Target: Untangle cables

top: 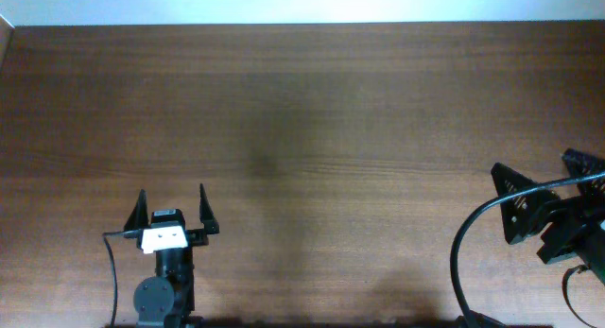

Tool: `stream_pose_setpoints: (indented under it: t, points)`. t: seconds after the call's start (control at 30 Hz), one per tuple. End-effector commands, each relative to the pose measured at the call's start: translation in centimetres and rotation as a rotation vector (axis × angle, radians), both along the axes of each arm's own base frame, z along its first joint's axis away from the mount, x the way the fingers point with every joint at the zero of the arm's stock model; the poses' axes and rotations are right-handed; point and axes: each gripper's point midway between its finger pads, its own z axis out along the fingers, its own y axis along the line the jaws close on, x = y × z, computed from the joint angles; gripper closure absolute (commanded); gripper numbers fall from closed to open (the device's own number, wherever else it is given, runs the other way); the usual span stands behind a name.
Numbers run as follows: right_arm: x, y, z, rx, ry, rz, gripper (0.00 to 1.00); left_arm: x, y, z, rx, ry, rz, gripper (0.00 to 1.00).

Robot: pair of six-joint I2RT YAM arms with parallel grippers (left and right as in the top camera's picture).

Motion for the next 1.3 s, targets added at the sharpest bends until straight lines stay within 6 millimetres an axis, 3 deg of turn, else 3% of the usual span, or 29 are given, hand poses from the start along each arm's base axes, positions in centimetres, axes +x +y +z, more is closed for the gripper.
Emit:
stream_pose_setpoints:
  t: [0.0, 0.1, 0.3, 1.27]
  points:
    - [-0.2, 0.2, 0.2, -0.013, -0.012, 0.006, 0.01, -0.1, 0.7, -1.2, 0.016, 0.046, 0.033, 0.01]
    - [-0.2, 0.2, 0.2, -0.013, -0.012, 0.006, 0.01, -0.1, 0.7, -3.3, 0.025, 0.133, 0.034, 0.01]
    - [-0.2, 0.2, 0.2, -0.013, -0.012, 0.006, 0.01, 0.0, -0.2, -3.3, 0.059, 0.138, -0.022, 0.01]
    - [-0.2, 0.1, 0.2, -0.013, -0.011, 0.005, 0.01, 0.0, -0.2, -3.3, 0.060, 0.139, -0.021, 0.01]
